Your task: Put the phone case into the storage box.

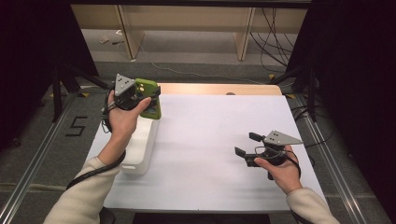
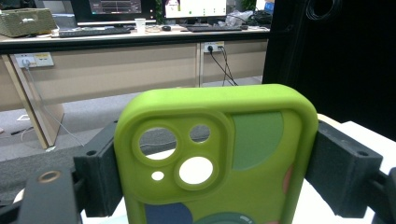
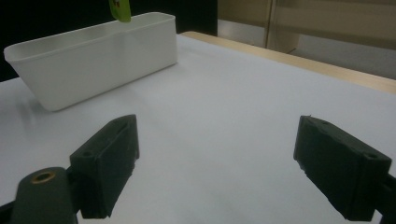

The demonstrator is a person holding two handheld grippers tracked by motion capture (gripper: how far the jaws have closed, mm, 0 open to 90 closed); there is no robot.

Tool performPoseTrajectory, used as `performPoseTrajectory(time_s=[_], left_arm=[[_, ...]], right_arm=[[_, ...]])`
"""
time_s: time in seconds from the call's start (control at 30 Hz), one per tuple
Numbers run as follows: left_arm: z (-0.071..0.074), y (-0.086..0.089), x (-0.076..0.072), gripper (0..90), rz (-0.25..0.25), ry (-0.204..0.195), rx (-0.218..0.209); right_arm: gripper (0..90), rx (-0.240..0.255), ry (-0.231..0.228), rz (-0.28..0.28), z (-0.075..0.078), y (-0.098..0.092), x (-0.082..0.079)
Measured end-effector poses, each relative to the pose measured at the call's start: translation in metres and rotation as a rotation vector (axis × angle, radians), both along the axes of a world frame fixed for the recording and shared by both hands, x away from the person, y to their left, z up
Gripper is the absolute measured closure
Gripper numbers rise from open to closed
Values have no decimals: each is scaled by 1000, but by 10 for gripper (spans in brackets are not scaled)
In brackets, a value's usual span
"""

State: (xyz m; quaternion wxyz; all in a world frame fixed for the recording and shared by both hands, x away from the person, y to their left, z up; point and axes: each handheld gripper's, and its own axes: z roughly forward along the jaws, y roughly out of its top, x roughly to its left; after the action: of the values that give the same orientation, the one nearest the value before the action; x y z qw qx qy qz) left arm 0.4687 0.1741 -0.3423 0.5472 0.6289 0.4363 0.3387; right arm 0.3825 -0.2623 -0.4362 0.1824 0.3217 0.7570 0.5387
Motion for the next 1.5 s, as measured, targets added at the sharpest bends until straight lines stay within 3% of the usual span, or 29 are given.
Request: performPoseTrajectory(time_s=[1.5], left_arm=[[-1,14,7,163,46,-6,5]], right_arm=[[153,3,3,2,0,0,0]])
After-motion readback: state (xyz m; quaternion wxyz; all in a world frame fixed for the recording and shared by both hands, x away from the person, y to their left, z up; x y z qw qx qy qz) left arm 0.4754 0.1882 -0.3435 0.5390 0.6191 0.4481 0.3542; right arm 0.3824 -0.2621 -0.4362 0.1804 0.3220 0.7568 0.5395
